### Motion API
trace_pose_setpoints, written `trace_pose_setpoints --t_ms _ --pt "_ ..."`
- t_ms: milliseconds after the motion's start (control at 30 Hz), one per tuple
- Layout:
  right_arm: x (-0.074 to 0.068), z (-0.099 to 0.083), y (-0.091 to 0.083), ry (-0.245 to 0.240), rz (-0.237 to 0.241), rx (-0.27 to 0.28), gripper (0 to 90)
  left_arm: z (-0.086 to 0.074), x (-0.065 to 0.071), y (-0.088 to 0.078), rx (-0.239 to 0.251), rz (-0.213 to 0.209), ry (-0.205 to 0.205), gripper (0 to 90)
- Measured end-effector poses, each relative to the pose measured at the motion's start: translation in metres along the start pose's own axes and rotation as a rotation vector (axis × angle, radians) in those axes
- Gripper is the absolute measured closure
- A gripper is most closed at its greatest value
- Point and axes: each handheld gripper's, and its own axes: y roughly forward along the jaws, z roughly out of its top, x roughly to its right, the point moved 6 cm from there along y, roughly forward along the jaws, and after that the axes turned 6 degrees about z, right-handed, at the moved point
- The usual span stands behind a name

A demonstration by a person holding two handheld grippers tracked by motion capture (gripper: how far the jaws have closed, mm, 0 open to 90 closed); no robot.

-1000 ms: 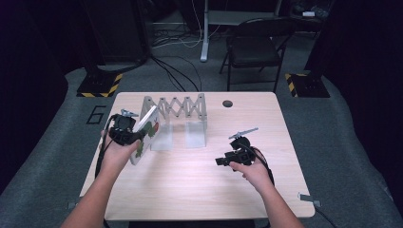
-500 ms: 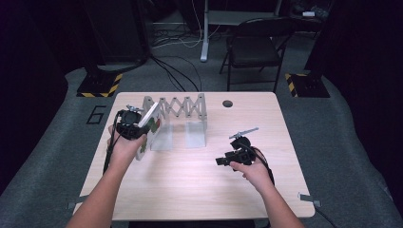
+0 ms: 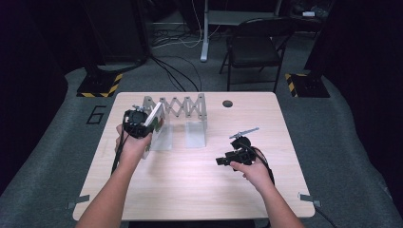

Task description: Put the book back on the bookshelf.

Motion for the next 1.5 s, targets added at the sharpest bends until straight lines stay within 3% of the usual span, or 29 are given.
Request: trace_pose_setpoints --t_ms 400,600,867,1167,1500 --pt "0.000 0.001 -0.002 -0.003 0.004 0.005 43.6 0.002 0.007 0.012 -0.007 0.032 -0.025 76.2" --pt "0.000 0.001 -0.002 -0.003 0.000 0.006 43.5 0.003 0.009 0.017 -0.004 0.029 -0.039 76.2" --pt "0.000 0.001 -0.001 -0.014 -0.002 0.008 43.5 -0.002 0.007 0.028 -0.004 0.040 -0.067 76.2" --pt "-0.001 0.001 0.000 -0.003 0.003 0.006 43.5 -0.002 0.016 0.038 0.001 0.060 -0.063 76.2" --pt "-0.001 0.001 -0.002 -0.013 0.001 0.011 43.5 -0.009 0.020 0.045 0.009 0.065 -0.095 75.9"
